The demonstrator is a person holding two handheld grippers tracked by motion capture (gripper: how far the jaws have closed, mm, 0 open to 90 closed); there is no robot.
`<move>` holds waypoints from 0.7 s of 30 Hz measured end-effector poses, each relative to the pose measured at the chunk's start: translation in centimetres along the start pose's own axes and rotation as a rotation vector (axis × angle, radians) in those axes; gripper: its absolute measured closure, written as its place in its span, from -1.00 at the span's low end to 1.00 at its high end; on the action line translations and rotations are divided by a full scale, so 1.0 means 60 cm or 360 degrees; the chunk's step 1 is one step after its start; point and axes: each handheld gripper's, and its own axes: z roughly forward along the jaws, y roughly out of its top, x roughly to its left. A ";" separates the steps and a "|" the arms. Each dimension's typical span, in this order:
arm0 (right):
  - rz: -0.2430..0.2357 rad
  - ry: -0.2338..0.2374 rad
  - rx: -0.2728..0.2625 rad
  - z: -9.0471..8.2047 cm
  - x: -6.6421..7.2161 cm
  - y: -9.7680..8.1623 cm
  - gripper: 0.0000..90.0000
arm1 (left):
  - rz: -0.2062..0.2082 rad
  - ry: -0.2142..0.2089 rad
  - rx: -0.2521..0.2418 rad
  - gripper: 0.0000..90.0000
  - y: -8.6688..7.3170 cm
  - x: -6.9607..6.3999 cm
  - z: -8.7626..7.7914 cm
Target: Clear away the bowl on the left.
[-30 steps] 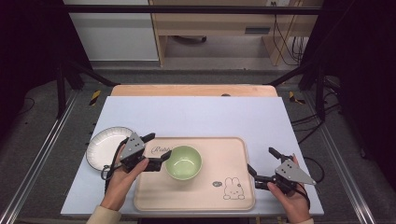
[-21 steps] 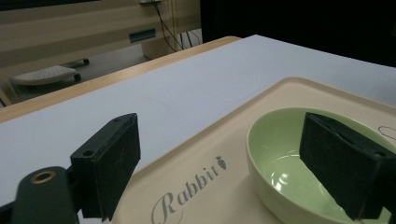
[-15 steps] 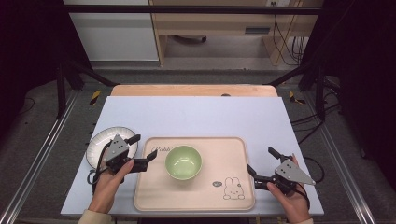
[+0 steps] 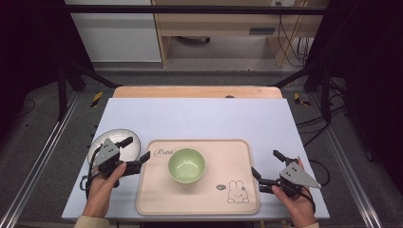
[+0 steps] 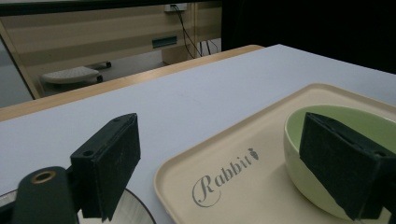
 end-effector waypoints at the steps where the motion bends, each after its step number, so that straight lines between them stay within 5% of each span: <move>1: 0.0001 0.0000 0.0000 0.000 0.000 0.000 -0.88 | -0.0002 0.0003 -0.0005 -0.72 -0.001 0.002 -0.001; 21: 0.0004 0.0005 0.0002 0.001 0.001 0.000 -0.88 | -0.0041 0.0015 -0.0052 -0.72 -0.019 0.027 -0.018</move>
